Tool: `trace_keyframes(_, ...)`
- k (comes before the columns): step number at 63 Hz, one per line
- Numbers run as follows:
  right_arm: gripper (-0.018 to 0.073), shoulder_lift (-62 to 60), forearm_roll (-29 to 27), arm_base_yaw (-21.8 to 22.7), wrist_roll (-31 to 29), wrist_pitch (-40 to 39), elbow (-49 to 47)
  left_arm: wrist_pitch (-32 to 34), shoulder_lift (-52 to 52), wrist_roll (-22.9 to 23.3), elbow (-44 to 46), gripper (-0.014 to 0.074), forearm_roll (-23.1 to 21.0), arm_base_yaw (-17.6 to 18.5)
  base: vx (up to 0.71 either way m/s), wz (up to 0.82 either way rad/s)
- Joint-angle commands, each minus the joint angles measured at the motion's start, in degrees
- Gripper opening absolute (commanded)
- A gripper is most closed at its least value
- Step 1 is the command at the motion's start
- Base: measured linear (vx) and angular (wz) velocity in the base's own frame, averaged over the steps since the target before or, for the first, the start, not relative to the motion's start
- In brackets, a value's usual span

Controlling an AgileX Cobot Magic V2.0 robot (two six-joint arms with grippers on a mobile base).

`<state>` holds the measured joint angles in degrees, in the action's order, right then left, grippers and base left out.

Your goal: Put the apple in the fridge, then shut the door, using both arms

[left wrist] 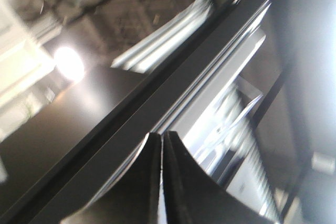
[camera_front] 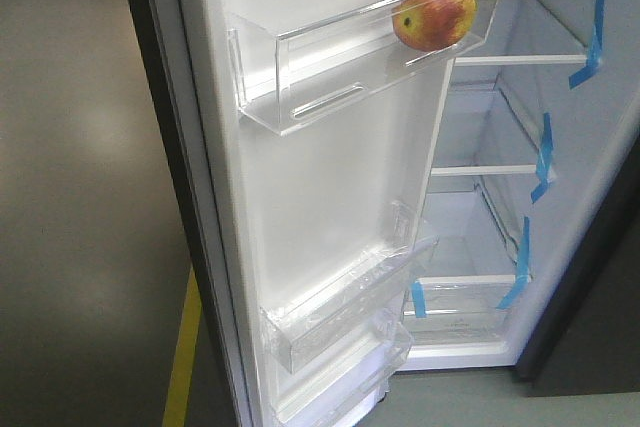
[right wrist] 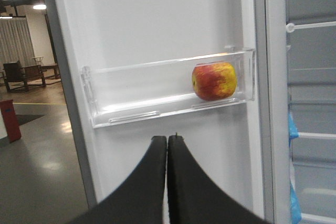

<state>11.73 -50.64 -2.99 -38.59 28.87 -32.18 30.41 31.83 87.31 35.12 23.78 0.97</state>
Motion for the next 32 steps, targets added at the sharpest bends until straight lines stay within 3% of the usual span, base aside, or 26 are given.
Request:
trace_keyframes(1,-0.0004,0.71,-0.33,0.11,0.55,0.95,-1.75,8.19,11.01,4.78,5.46,-0.0006,7.45,0.33,0.00,0.00)
trace_keyframes(8,-0.0004,0.71,0.94,0.11,-1.41,1.88,-1.75,12.04,23.53,5.93,12.75,-0.0006,12.16,0.33,0.00,0.00)
trace_keyframes(14,-0.0004,0.71,0.64,0.11,-1.98,1.86,-1.75,18.62,34.82,10.58,19.53,-0.0006,12.73,0.33,0.00,0.00)
trace_keyframes(23,-0.0004,0.71,0.31,0.11,-1.98,2.46,-1.75,27.70,49.48,13.59,29.44,-0.0006,14.06,0.16,0.00,0.00)
trace_keyframes(32,-0.0004,0.71,0.31,0.11,-1.98,2.10,-1.75,34.13,61.90,24.11,40.07,-0.0004,14.52,0.16,0.00,0.00)
